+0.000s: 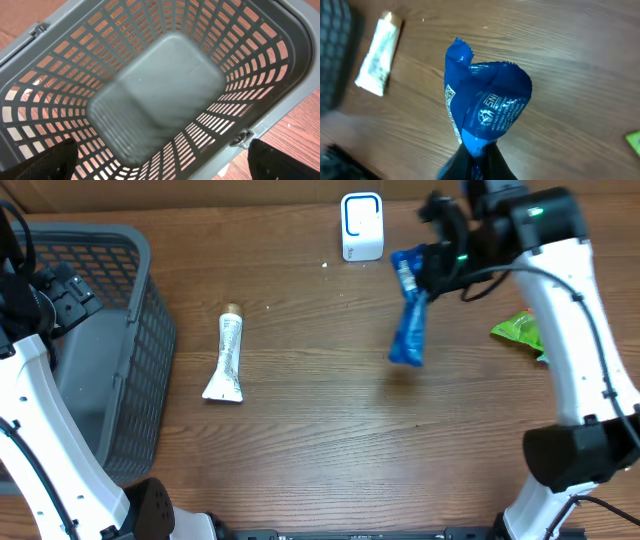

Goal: Scan the item barcode
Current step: 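Carry the blue packet right and release it on the item pile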

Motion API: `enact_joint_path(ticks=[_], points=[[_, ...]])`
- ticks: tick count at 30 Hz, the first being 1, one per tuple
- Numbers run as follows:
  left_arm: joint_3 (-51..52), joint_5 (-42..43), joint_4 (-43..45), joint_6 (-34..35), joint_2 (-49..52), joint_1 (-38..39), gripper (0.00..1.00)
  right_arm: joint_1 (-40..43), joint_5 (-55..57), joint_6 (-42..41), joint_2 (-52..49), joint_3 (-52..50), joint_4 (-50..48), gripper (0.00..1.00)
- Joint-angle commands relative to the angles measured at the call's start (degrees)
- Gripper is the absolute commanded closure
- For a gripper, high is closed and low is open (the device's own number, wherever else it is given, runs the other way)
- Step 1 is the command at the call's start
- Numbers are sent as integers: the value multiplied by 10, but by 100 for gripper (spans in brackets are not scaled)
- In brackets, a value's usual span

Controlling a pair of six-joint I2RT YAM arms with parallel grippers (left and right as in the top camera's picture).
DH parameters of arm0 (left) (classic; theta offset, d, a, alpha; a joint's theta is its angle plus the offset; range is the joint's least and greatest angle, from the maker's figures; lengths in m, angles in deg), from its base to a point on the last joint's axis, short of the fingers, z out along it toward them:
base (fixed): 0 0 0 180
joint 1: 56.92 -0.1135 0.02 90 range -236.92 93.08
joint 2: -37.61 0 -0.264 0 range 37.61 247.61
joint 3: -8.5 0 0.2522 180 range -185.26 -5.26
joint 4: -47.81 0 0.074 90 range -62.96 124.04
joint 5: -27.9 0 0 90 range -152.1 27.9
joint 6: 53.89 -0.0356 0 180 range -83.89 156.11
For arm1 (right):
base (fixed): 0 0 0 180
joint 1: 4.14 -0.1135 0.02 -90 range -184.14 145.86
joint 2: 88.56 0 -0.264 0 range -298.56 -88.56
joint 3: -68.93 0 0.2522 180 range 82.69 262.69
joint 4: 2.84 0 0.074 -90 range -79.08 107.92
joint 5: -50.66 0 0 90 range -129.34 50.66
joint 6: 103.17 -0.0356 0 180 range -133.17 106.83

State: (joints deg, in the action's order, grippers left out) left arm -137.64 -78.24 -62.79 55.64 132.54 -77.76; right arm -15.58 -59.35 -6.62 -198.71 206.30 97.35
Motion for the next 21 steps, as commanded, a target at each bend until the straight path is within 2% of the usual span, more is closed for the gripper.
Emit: enact_joint_path(ticks=[1, 7, 10, 16, 21], points=[[0, -8, 0, -2, 2, -2, 0, 65, -46, -40, 7, -12, -7, 96], [0, -8, 0, -2, 2, -2, 0, 146, 110, -149, 7, -93, -56, 96], [0, -8, 0, -2, 2, -2, 1, 190, 186, -217, 7, -176, -116, 96], [0, -8, 0, -2, 2, -2, 0, 252, 185, -233, 7, -278, -184, 96], [0, -8, 0, -2, 2, -2, 1, 303, 123, -234, 9, -286, -191, 96]])
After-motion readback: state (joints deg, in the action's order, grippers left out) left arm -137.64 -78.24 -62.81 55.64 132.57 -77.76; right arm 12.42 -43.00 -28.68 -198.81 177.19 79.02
